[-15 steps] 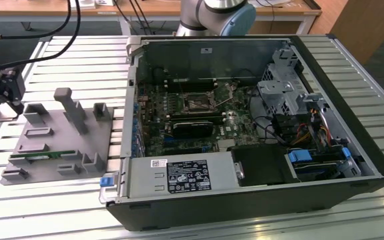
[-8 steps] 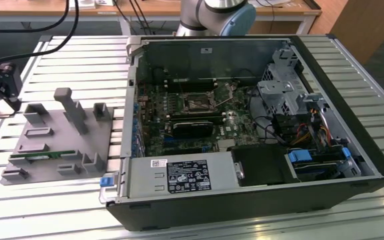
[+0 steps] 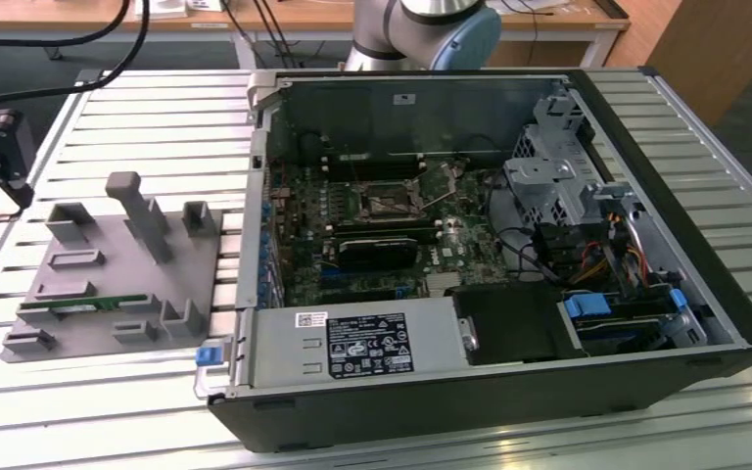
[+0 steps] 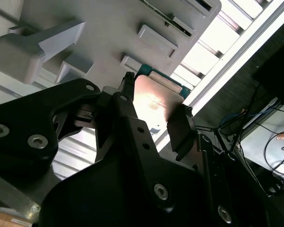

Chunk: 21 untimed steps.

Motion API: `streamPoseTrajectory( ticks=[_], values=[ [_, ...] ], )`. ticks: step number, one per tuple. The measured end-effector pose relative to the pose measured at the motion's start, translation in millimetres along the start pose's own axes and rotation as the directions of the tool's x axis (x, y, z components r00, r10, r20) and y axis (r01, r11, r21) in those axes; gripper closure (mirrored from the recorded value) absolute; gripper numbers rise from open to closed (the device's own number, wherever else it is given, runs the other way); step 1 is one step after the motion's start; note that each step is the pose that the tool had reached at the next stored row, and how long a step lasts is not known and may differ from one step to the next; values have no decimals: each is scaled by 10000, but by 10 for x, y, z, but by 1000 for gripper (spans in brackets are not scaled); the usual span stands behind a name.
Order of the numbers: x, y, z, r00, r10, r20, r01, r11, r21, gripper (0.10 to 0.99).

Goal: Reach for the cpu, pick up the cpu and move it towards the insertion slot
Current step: 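Pick up the cpu and move it towards the insertion slot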

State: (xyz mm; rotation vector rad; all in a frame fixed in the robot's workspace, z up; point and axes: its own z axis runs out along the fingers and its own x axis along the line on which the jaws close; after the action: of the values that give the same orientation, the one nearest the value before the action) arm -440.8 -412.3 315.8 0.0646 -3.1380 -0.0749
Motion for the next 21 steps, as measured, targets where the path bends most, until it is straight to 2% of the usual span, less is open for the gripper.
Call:
streamPoseTrajectory(
  ticks=[13,21],
  values=[
    [0,15,-279,10000,0,2,0,10000,-1,557],
    [0,25,-497,10000,-1,1,1,10000,0,557]
  ],
)
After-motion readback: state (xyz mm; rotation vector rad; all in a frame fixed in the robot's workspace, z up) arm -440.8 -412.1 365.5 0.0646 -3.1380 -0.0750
